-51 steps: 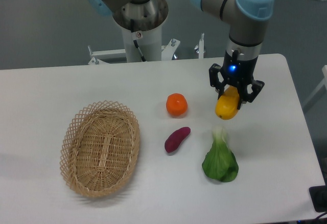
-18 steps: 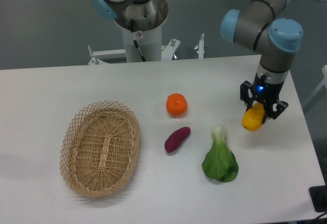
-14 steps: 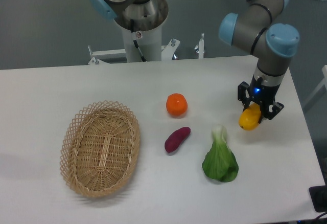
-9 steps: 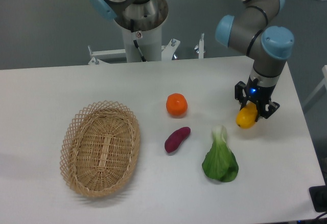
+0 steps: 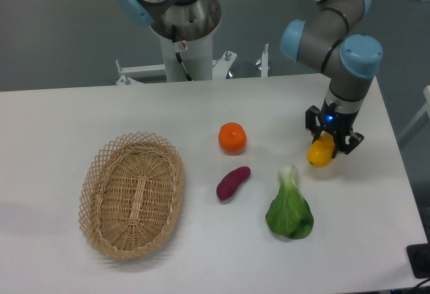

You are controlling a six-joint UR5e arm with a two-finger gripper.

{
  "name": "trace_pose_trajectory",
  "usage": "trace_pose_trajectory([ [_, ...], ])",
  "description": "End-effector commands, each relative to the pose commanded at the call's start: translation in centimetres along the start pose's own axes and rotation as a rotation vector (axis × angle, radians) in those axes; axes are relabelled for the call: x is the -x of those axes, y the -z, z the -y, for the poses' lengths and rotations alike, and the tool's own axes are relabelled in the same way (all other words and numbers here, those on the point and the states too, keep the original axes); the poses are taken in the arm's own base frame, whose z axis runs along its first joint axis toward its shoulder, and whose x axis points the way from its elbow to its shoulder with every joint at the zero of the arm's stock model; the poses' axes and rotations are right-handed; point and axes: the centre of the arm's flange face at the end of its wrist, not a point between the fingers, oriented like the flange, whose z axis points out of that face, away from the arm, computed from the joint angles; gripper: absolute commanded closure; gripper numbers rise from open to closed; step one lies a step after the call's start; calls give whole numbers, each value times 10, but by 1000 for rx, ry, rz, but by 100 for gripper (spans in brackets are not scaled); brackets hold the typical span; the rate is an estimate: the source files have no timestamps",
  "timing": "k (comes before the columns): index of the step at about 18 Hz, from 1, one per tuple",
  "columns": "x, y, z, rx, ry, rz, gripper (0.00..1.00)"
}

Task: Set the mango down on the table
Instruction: 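Lower the mango onto the table and open the gripper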

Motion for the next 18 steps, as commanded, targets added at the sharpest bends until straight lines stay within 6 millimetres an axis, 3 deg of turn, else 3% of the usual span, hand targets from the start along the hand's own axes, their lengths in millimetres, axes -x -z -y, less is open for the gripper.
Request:
trace_pose_trajectory([
  [14,-1,-4,0,1,1,-8,39],
  [15,0,-4,0,1,1,-6,28],
  [18,0,-4,0,1,2,-6,15],
])
